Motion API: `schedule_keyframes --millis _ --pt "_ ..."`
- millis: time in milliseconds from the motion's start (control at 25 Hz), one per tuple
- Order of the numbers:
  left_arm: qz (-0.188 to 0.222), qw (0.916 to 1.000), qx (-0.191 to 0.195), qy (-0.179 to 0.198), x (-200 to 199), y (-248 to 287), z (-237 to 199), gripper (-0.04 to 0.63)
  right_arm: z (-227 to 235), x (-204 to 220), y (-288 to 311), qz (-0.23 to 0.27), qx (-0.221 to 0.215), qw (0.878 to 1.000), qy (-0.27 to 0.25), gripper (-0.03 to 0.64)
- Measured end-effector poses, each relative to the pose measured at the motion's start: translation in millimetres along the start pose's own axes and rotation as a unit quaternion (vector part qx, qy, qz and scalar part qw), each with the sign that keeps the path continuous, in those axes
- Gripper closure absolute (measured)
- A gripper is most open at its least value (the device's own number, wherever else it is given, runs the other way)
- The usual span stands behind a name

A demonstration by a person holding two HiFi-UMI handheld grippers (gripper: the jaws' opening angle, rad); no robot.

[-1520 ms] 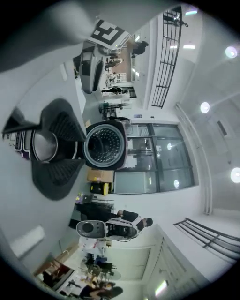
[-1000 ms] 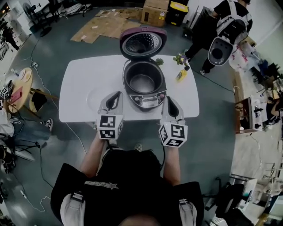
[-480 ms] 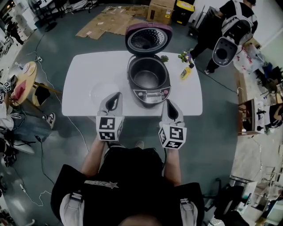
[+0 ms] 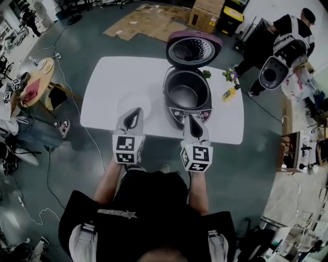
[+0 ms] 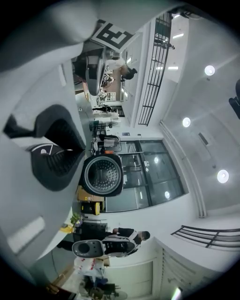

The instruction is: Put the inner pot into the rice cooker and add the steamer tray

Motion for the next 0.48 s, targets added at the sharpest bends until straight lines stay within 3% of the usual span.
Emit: schedule_keyframes --millis 480 --pt "-0.036 0.9958 -0.073 -0.042 36.6 -36.5 -75.7 0.584 -92.3 15.5 53.7 -0.038 -0.090 0.995 -0.017 0.611"
Point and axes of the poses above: the fingertips, and each gripper's own axes: y forward along the fingers, z to its right, x out of its underside, the point moved 5 cm from there along -y, backward along the fingers, and after that the axes turned 10 degrees about x, right-handed, at the moved point
